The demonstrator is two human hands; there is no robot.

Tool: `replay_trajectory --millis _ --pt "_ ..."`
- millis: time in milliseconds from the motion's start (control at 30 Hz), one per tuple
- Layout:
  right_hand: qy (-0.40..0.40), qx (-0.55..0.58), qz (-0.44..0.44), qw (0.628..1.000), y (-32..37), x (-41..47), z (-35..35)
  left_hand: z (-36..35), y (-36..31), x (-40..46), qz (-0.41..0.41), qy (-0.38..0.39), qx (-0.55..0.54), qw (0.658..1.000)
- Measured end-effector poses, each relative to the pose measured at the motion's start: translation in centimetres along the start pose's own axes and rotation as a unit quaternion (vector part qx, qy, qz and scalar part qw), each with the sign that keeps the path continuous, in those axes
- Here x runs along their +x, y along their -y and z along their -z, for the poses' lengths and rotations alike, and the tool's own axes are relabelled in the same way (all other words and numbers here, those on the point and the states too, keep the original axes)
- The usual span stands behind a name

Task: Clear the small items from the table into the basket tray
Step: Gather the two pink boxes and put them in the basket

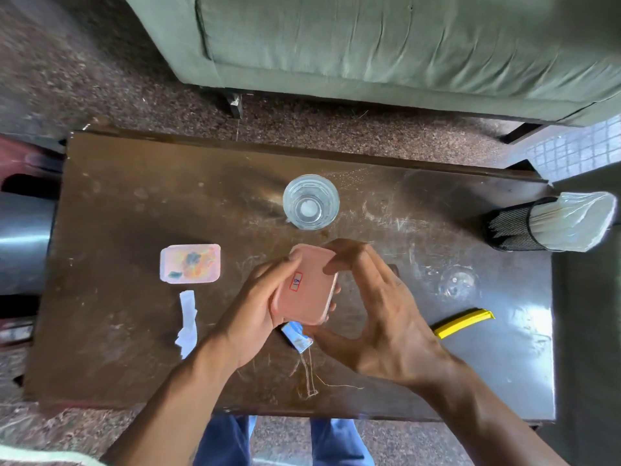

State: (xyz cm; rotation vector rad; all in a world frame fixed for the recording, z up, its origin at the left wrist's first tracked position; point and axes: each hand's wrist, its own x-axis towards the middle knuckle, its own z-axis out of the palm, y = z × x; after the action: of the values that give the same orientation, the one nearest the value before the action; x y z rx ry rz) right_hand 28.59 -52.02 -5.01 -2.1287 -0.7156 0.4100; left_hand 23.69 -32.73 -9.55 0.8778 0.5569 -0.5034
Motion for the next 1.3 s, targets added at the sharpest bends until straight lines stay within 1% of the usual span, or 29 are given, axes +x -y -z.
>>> replay_trajectory --millis 133,200,267,367,467,567,633,700,767,800,867,967,1100,1200,1300 --pt "0.041 -0.049 0.005 0.998 0.9 0.7 -1.8 1.9 -0.2 -0.8 -0.031 -0.081 0.073 0.994" --pt "0.054 -0.055 0.016 0.997 1.6 1.4 -2.6 2.9 -0.4 -1.2 -0.045 -0.097 0.076 0.991" --pt "0.054 -0.043 0.024 0.997 2.5 2.5 -3.3 4.3 -0.7 -1.7 -0.057 -0.107 0.054 0.991" --pt "0.005 -0.022 0.042 0.999 3.8 4.1 -4.4 6.7 -1.9 -2.7 -0.078 -0.135 0.016 0.988" --pt "-0.046 -0.030 0.047 0.997 5.2 6.2 -6.2 9.0 -3.5 -3.7 -0.104 -0.206 -0.001 0.973" --pt "-0.058 -0.063 0.021 0.996 6.4 8.8 -8.5 11.5 -4.8 -4.5 -0.117 -0.288 0.017 0.950" --pt "-0.022 -0.102 0.003 0.995 7.0 10.6 -10.2 13.0 -5.7 -5.1 -0.115 -0.333 0.004 0.936" --pt "0.069 -0.154 -0.030 0.985 7.4 12.4 -12.0 14.2 -6.5 -5.8 -0.107 -0.353 -0.015 0.929" --pt "0.158 -0.193 -0.062 0.966 7.7 13.7 -14.0 15.5 -7.1 -6.5 -0.104 -0.373 -0.031 0.922" --pt "0.185 -0.208 -0.066 0.958 7.7 14.1 -15.0 16.1 -7.3 -6.7 -0.105 -0.382 -0.039 0.917" --pt "0.218 -0.252 -0.045 0.942 7.7 14.6 -16.9 17.2 -7.6 -7.2 -0.108 -0.393 -0.051 0.912" --pt "0.243 -0.342 -0.008 0.908 7.7 15.4 -19.5 18.3 -8.0 -7.8 -0.100 -0.391 -0.059 0.913" --pt "0.252 -0.409 0.003 0.877 7.8 16.1 -21.5 19.0 -8.4 -8.3 -0.098 -0.382 -0.072 0.916" --pt "0.244 -0.431 0.004 0.868 8.0 16.6 -22.0 19.7 -8.4 -8.3 -0.092 -0.385 -0.069 0.916" --pt "0.236 -0.420 0.003 0.876 8.1 17.2 -21.7 20.4 -8.6 -8.3 -0.089 -0.384 -0.077 0.916"
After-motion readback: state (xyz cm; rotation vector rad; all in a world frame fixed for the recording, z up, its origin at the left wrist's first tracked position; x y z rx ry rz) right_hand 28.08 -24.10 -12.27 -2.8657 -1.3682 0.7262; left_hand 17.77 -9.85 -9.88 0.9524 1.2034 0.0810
